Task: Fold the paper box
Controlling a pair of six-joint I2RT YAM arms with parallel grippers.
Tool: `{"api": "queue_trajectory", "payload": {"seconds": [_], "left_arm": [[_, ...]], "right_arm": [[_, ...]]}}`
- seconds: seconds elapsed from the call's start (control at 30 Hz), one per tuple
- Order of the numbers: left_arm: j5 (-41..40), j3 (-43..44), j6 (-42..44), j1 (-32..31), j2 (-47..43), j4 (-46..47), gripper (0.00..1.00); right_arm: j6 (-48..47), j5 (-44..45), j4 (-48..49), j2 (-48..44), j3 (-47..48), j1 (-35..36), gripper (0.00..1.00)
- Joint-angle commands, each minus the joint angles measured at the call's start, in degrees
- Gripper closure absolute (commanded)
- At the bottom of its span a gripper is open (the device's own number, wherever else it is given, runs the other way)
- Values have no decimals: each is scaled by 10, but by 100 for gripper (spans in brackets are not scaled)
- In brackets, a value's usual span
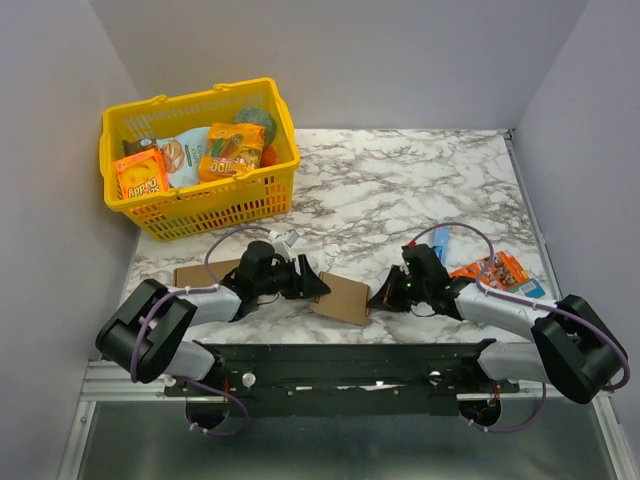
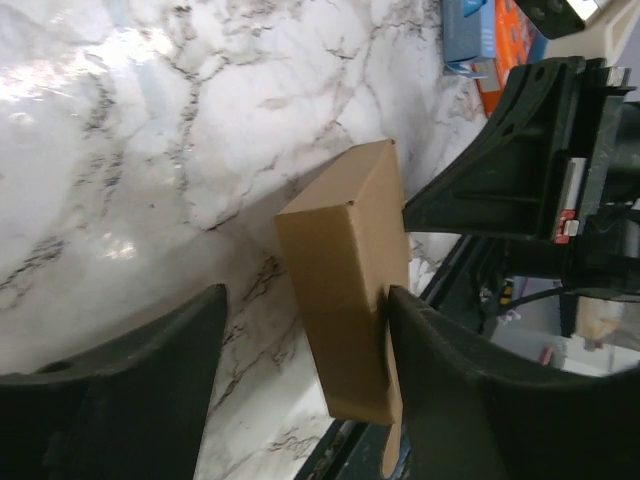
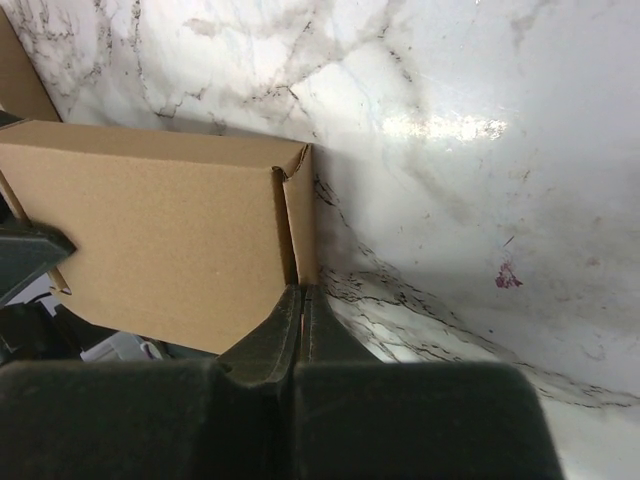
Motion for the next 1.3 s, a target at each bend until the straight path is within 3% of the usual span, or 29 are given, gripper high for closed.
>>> {"api": "queue_trajectory", "payload": {"seconds": [0.0, 0.1, 0.2, 0.23, 0.33, 0.4, 0.53, 0.7, 0.87, 1.07, 1.27], "left_arm": [[46, 11, -45, -17, 35, 83, 43], [58, 21, -57, -17, 47, 91, 63], [62, 30, -81, -17, 46, 80, 69], [65, 36, -88, -16, 44, 71, 69], [70, 51, -100, -15, 31, 20, 72], [78, 55, -123, -11, 19, 3, 72], [110, 72, -137, 2, 5, -47, 72], [156, 72, -160, 38, -10, -83, 70], [190, 50, -187, 83, -14, -90, 69], [202, 33, -218, 110, -30, -89, 68], [212, 18, -262, 128, -50, -70, 67]], "right_arm": [[-43, 41, -53, 12, -5, -2, 99], [-84, 39, -57, -10, 10, -1, 94], [-133, 52, -73, -48, 32, 6, 81], [-148, 66, -76, -79, 38, 10, 65], [-234, 119, -83, -154, 63, 47, 41], [-300, 146, -81, -175, 76, 83, 33], [-397, 210, -81, -173, 134, 148, 27], [-487, 303, -90, -87, 204, 263, 25], [-532, 421, -97, -4, 256, 372, 14], [-548, 473, -94, 93, 302, 428, 12], [-564, 515, -97, 146, 326, 439, 14]]}}
